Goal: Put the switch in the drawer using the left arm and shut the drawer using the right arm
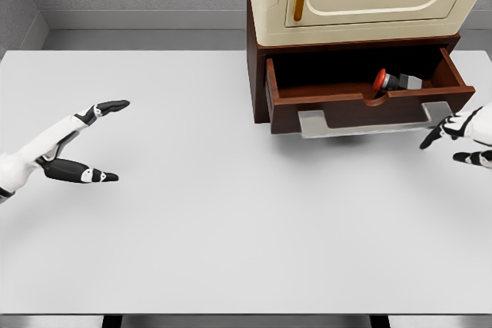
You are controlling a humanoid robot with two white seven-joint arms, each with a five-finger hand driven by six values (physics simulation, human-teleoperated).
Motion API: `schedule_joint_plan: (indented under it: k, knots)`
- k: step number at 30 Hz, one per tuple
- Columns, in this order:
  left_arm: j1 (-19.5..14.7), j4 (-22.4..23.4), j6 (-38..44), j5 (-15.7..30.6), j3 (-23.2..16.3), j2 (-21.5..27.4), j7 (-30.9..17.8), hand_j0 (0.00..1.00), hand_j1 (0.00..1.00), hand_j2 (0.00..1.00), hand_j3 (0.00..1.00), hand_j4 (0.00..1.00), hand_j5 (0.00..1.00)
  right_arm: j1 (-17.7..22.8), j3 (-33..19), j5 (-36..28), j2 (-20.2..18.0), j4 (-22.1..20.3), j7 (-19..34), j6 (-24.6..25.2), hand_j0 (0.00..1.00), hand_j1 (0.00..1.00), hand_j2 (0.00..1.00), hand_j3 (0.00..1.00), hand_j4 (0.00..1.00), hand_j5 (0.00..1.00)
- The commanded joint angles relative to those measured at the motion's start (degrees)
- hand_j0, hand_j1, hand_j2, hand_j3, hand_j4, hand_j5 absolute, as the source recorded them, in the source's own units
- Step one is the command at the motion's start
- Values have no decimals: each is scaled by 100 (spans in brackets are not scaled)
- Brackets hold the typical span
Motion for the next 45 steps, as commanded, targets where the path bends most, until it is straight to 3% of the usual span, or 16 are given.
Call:
schedule_joint_plan:
  k: [1, 7, 11, 24, 35, 45]
  knots:
    - [0, 34, 11, 48, 1, 12, 1, 100, 100, 100, 100, 100, 100, 0, 141, 80, 10, 33, 14, -58, 65, 65, 65, 65, 65, 65]
    - [0, 34, 11, 48, 1, 12, 1, 100, 100, 100, 100, 100, 100, -70, 193, 133, 19, 148, 14, -58, 65, 65, 65, 65, 65, 65]
    - [0, 34, 11, 48, 1, 12, 1, 100, 100, 100, 100, 100, 100, -703, 782, 159, 107, 394, 14, -58, 65, 65, 65, 65, 65, 65]
    - [0, 34, 11, 48, 1, 12, 1, 100, 100, 100, 100, 100, 100, -1555, 1503, 256, 309, 859, 14, -58, 67, 67, 67, 67, 67, 67]
    - [0, 34, 11, 48, 1, 21, 1, 100, 100, 100, 100, 100, 100, -1881, 1626, 256, 458, 1123, 14, -58, 67, 67, 67, 67, 67, 67]
    - [0, 61, 11, 48, 1, 29, 1, 100, 100, 100, 100, 100, 100, -2399, 2136, 256, 608, 1334, 14, -58, 67, 67, 67, 67, 67, 67]
